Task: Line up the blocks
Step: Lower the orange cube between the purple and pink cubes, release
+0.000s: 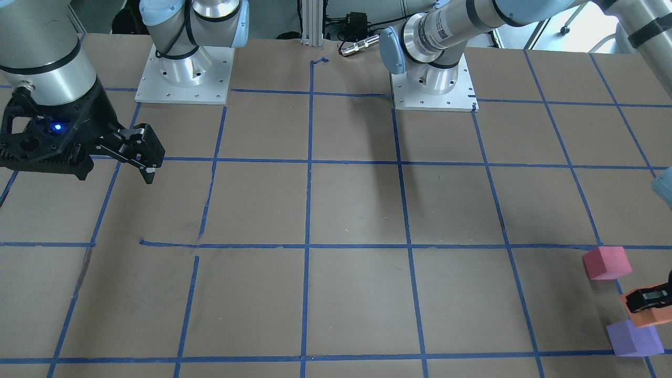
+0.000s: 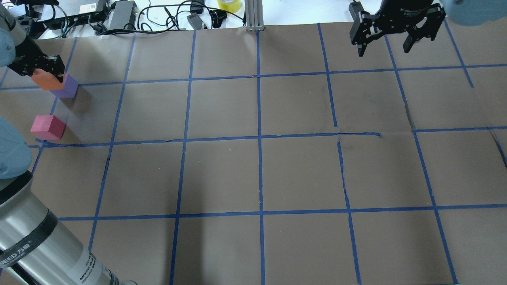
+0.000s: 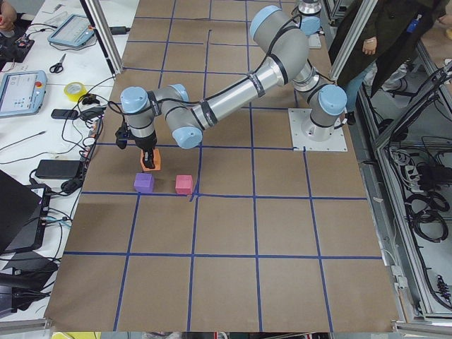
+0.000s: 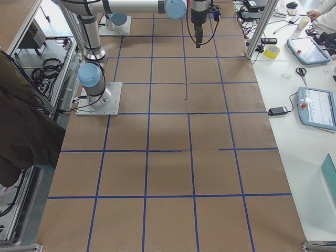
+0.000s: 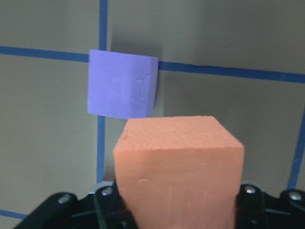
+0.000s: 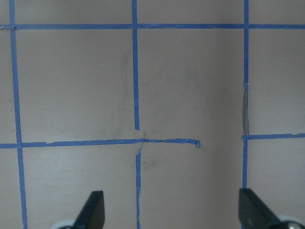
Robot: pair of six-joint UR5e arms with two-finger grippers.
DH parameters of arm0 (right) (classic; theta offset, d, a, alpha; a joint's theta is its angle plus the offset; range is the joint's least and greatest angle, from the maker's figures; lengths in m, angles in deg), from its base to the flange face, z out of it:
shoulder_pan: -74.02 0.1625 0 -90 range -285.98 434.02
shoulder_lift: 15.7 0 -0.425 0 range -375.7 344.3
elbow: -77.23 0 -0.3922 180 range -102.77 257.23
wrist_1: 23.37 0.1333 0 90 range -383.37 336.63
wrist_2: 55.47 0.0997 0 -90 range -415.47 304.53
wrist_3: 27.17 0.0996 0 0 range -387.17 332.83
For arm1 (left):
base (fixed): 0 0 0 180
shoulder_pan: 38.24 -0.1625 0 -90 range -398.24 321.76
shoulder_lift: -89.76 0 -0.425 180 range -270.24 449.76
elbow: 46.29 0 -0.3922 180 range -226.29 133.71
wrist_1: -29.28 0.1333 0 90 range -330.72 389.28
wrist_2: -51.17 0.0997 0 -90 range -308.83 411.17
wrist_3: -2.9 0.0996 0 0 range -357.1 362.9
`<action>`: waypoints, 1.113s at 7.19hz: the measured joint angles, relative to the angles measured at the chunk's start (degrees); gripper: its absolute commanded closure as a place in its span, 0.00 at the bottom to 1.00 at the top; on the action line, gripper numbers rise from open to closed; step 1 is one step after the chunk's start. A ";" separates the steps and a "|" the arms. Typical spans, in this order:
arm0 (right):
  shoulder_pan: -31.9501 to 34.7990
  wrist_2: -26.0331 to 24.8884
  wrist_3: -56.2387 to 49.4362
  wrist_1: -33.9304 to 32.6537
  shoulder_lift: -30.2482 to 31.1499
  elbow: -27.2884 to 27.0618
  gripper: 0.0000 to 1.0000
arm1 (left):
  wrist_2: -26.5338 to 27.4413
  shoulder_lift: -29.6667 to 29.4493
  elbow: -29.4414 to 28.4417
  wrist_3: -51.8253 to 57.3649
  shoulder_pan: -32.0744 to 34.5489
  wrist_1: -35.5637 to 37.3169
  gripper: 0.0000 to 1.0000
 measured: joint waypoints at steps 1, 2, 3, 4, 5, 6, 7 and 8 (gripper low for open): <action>0.00 0.04 0.03 0.00 0.00 -0.02 0.00 | -0.15 -1.51 -1.56 1.72 -1.81 -0.03 1.00; 0.02 0.06 0.04 0.00 0.00 -0.02 0.00 | -0.20 -2.69 -2.29 3.20 -2.70 -0.04 1.00; 0.05 0.07 0.05 0.02 0.00 -0.02 0.00 | -0.73 -3.34 -2.30 3.88 -3.01 -0.16 1.00; 0.07 0.07 0.05 0.04 0.00 -0.02 0.00 | -1.64 -3.59 -1.94 4.17 -3.11 -0.39 1.00; 0.08 0.07 0.05 0.02 0.00 -0.02 0.00 | -2.18 -3.65 -1.27 4.75 -3.14 -0.44 1.00; 0.08 0.07 0.05 0.01 0.00 -0.02 0.00 | -2.41 -3.63 -0.21 6.10 -3.16 -0.21 1.00; 0.11 0.07 0.05 0.02 0.00 -0.02 0.00 | -2.45 -3.57 0.79 8.05 -3.17 0.16 1.00; 0.14 0.07 0.05 0.06 0.00 -0.02 0.00 | -2.52 -3.60 1.43 9.70 -3.17 0.59 1.00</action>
